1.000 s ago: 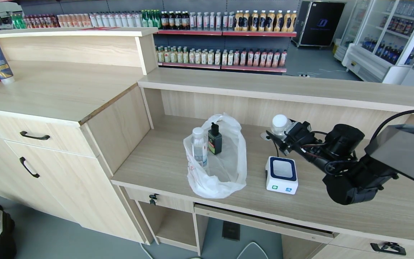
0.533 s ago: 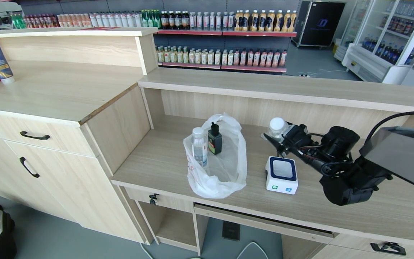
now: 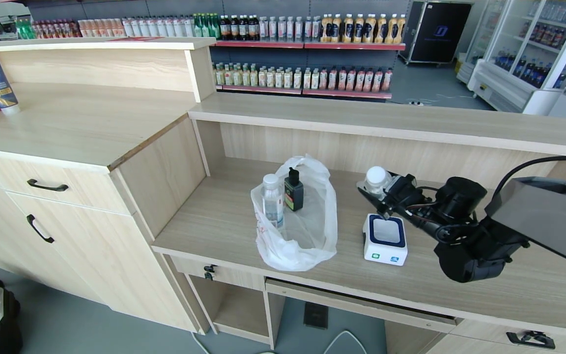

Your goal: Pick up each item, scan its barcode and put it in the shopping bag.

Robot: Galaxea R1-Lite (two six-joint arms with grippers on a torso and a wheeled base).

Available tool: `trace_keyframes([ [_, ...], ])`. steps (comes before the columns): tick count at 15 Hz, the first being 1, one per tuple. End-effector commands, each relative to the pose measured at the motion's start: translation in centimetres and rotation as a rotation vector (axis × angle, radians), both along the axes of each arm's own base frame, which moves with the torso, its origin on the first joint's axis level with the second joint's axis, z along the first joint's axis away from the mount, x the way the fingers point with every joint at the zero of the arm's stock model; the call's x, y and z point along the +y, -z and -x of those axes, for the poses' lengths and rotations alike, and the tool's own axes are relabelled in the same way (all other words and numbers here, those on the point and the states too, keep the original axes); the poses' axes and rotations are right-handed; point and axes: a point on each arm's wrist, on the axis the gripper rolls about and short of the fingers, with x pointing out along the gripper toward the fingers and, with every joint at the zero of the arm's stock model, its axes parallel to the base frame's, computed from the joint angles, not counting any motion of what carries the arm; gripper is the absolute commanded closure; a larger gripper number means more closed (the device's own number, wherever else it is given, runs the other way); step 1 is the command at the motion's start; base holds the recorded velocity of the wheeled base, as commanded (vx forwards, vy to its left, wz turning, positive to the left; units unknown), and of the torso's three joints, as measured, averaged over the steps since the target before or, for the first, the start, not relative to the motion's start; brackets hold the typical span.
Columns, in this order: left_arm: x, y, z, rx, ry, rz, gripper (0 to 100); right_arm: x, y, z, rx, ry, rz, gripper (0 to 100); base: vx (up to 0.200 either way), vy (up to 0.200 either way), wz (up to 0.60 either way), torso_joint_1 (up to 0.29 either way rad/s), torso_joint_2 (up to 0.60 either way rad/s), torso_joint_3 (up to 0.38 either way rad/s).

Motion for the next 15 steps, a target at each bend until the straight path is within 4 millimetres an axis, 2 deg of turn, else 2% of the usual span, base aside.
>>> trace_keyframes([
  [1, 0.0, 0.0, 0.0, 0.000, -0.001, 0.000, 0, -0.3, 0.3, -0.1, 0.004, 0.006, 0.002, 100, 0.000, 0.000, 0.00, 0.000, 0.00, 0.000],
  [9, 0.0, 0.0, 0.0, 0.000, -0.001, 0.000, 0, -0.4, 0.1, -0.4, -0.005, 0.011, -0.001, 100, 0.000, 0.000, 0.00, 0.000, 0.00, 0.000],
  [12, 0.0, 0.0, 0.0, 0.000, -0.001, 0.000, 0, -0.9, -3.1, 0.8, -0.014, 0.004, -0.073, 100, 0.000, 0.000, 0.00, 0.000, 0.00, 0.000],
  [14, 0.0, 0.0, 0.0, 0.000, -0.001, 0.000, 0, -1.7, -8.0, 4.2, 0.031, 0.002, -0.205, 100, 0.000, 0.000, 0.00, 0.000, 0.00, 0.000],
  [15, 0.0, 0.0, 0.0, 0.000, -0.001, 0.000, 0, -2.2, -9.6, 5.7, 0.053, 0.026, -0.250, 100, 0.000, 0.000, 0.00, 0.000, 0.00, 0.000],
])
